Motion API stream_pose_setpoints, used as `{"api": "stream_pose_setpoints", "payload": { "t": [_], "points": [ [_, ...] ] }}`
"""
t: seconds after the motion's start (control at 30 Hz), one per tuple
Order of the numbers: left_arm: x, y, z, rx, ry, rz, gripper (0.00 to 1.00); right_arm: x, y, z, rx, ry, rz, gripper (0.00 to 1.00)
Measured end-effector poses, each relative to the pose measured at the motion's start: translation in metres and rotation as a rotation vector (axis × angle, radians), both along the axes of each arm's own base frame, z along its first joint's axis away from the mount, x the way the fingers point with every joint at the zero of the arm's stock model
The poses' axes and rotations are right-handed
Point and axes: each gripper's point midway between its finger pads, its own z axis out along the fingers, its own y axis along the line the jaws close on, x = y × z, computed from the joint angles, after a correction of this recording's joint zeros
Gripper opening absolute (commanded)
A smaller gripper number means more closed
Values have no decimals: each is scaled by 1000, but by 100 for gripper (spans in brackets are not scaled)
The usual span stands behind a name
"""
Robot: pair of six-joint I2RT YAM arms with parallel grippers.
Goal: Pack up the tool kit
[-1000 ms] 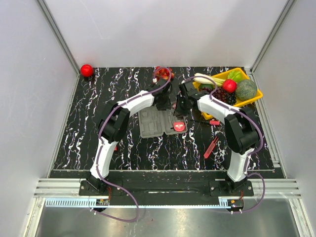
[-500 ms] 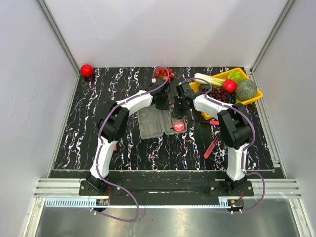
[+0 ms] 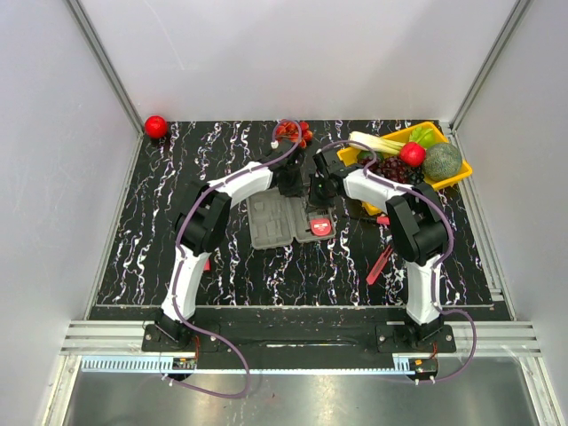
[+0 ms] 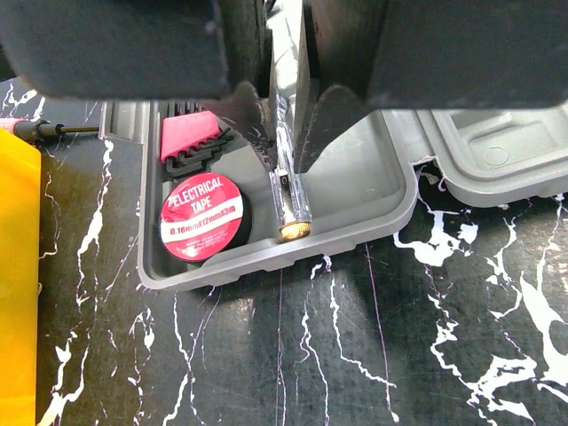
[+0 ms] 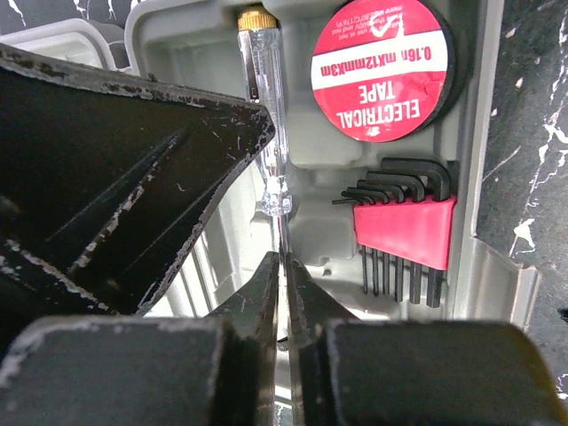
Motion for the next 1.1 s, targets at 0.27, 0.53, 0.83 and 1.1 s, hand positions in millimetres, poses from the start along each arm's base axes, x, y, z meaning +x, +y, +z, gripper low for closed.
{"api": "stream_pose_setpoints", "payload": {
  "t": [0.27, 0.53, 0.83, 1.1],
  "points": [
    [2, 1, 0, -13, 3, 6, 9, 3, 1, 0, -6, 9, -1, 2],
    [4, 1, -1, -31, 11, 15, 9, 4, 3, -3, -16, 19, 0, 0],
    [4, 0, -1, -53, 24, 13, 5, 5, 4, -5, -43, 24, -7, 0],
    [5, -1, -3, -59, 23, 14, 9, 8, 5, -7, -62, 26, -30, 0]
  ]
}}
